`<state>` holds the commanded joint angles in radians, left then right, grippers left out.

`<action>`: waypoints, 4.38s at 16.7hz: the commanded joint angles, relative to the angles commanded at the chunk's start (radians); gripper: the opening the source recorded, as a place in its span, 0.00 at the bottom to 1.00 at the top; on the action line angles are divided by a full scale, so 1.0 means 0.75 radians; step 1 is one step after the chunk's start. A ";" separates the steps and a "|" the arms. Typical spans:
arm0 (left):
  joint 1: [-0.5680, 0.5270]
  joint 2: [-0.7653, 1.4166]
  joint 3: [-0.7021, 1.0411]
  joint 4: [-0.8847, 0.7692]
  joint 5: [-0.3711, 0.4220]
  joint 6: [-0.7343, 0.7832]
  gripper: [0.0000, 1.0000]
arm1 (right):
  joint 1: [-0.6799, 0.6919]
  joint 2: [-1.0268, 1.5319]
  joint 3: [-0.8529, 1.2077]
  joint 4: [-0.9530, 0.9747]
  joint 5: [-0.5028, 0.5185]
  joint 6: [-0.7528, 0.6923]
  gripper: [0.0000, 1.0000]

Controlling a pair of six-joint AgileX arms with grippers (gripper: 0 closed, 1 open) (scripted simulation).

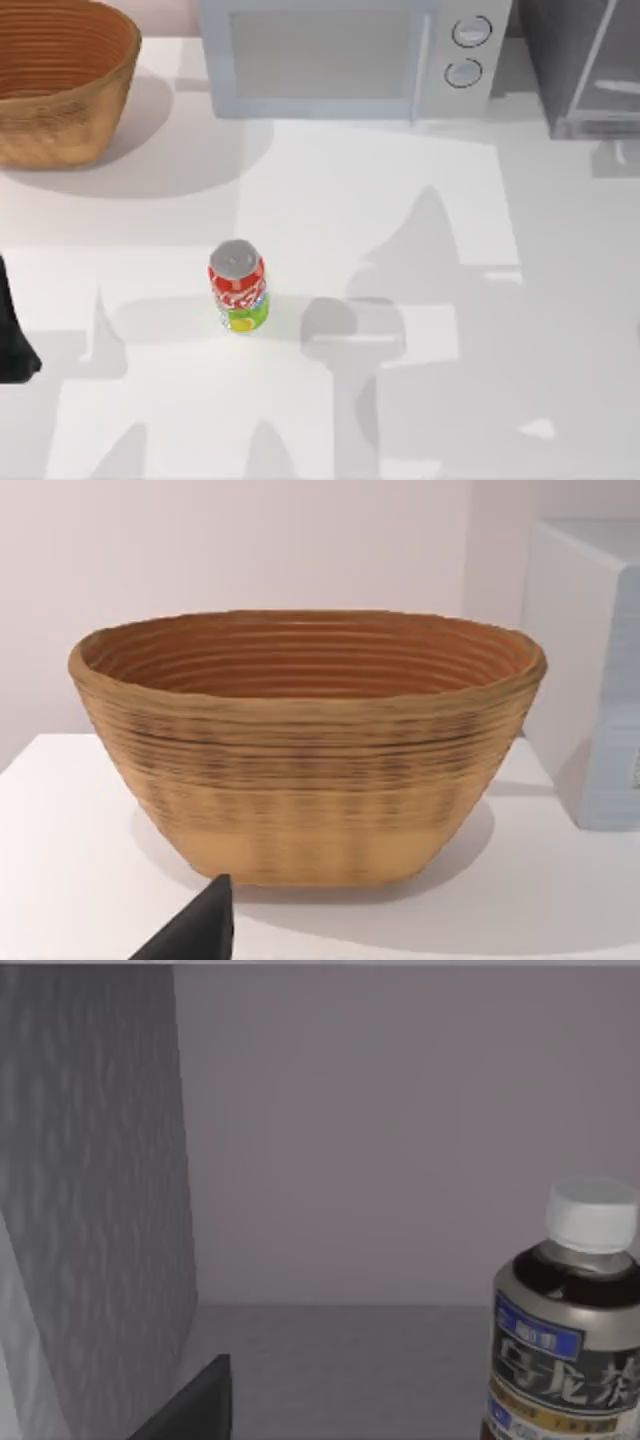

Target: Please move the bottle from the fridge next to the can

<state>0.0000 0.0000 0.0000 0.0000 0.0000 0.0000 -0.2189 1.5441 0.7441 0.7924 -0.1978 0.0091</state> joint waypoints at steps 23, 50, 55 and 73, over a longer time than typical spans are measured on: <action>0.000 0.000 0.000 0.000 0.000 0.000 1.00 | -0.075 0.931 0.687 0.257 -0.056 -0.009 1.00; 0.000 0.000 0.000 0.000 0.000 0.000 1.00 | -0.066 0.973 0.766 0.219 -0.046 -0.010 0.00; 0.000 0.000 0.000 0.000 0.000 0.000 1.00 | -0.069 0.926 0.781 0.169 -0.047 -0.008 0.00; 0.000 0.000 0.000 0.000 0.000 0.000 1.00 | -0.149 0.512 0.312 0.166 -0.135 -0.003 0.00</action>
<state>0.0000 0.0000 0.0000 0.0000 0.0000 0.0000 -0.3308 1.9281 0.9784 0.9172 -0.2987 0.0069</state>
